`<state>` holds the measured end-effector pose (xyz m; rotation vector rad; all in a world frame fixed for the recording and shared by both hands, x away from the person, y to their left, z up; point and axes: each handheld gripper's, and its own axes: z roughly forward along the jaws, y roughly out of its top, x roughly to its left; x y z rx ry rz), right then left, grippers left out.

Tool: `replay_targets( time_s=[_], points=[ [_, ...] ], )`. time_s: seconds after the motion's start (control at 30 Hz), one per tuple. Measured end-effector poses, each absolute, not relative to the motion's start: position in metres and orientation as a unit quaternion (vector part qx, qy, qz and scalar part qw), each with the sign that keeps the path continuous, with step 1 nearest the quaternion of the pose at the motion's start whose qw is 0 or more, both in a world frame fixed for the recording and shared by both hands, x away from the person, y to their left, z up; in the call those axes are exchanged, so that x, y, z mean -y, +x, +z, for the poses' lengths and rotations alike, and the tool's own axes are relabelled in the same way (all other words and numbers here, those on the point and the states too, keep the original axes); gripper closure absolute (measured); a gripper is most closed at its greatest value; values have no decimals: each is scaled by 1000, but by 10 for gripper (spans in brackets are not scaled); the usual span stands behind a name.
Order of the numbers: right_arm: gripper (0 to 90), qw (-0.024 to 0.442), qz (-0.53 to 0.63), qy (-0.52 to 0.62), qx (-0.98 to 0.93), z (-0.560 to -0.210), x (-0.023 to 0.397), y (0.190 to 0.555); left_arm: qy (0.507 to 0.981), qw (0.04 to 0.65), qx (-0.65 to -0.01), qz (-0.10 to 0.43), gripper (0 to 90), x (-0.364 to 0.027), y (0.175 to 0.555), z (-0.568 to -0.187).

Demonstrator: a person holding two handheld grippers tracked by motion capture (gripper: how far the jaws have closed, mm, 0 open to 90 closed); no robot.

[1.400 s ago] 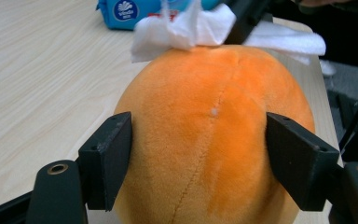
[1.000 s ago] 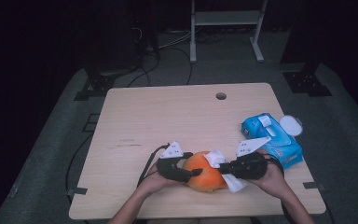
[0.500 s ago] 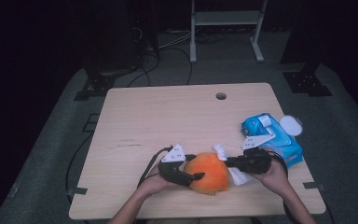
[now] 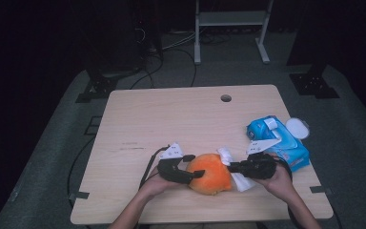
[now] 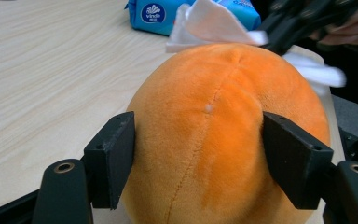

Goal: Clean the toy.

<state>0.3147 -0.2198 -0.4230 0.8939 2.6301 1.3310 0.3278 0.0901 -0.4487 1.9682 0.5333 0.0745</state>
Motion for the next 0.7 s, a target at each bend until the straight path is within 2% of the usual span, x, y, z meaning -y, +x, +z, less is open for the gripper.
replay_targets(
  time_s=[0.33, 0.6, 0.7],
  points=[
    [843, 37, 454, 273, -848, -412, 209, 311, 825, 522, -214, 37, 267, -84, 322, -449],
    [843, 32, 451, 301, -840, -422, 221, 319, 842, 522, -137, 14, 214, -80, 312, -442],
    [843, 37, 455, 287, -842, -415, 215, 313, 840, 524, -141, 2, 194, -86, 316, -442]
  ],
)
